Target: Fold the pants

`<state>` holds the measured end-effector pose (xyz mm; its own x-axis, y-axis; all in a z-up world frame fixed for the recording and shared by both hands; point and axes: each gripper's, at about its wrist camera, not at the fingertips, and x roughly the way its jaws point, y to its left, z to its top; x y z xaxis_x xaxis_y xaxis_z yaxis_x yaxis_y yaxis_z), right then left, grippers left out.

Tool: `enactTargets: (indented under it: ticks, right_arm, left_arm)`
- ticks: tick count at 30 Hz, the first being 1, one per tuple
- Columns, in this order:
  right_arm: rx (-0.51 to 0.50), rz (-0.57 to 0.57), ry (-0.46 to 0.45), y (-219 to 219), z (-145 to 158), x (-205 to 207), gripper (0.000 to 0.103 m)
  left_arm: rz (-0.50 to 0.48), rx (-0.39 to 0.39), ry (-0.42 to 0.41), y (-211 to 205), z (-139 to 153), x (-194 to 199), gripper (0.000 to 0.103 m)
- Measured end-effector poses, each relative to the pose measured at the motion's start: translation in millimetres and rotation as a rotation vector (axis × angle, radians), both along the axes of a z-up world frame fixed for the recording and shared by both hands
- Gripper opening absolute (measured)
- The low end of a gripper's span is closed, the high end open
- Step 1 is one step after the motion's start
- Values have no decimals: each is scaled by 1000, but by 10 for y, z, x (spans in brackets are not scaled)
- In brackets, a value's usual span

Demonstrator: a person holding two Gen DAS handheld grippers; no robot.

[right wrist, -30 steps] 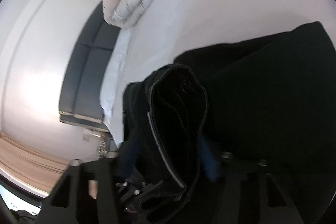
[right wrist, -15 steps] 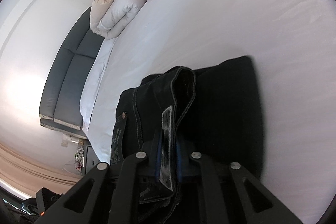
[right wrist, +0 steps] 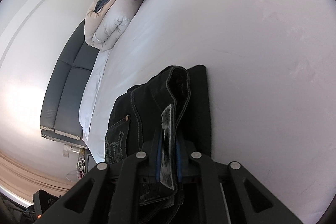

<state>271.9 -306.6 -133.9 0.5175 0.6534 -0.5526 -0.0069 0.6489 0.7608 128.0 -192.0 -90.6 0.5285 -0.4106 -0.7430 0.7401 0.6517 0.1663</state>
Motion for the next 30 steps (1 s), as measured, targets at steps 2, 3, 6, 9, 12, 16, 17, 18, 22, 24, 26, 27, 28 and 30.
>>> enactTargets:
  ticks: [2,3,6,9,12,16,17,18,22,24,26,27,28,30]
  right_arm:
    - [10,-10,11,-20,-42,-13,11]
    - [12,-15,12,-29,-64,-20,11]
    - [23,-28,10,-50,-112,-44,12]
    - [37,-37,-7,-90,-211,-71,13]
    - [96,-40,-26,-140,-254,-135,18]
    - [42,-75,-32,-197,-119,-320,27]
    - [23,-94,-28,-220,-82,-371,27]
    - [4,-114,-26,-251,-27,-440,29]
    - [15,-77,-91,-125,222,-593,7]
    - [-6,-16,-98,88,281,-583,7]
    - [-39,21,-85,244,252,-546,6]
    - [-54,26,-67,296,206,-521,6]
    - [-59,17,-43,313,135,-501,6]
    - [-86,-16,-4,285,-18,-493,0]
  left_arm:
    - [-1,6,3,-1,4,30,15]
    - [-2,6,3,-11,13,43,15]
    - [-3,9,-6,-9,-20,63,15]
    - [4,2,-6,-7,-70,79,16]
    - [18,-37,37,93,-61,126,23]
    - [10,-216,170,501,161,101,65]
    - [18,-266,178,661,246,63,67]
    - [22,-286,185,741,293,51,67]
    - [100,-400,195,1245,542,282,67]
    - [158,-408,187,1421,580,516,51]
    - [243,-411,211,1632,539,896,22]
    - [295,-411,231,1741,502,1109,19]
    - [316,-408,240,1796,476,1218,13]
    - [363,-379,260,1915,362,1517,13]
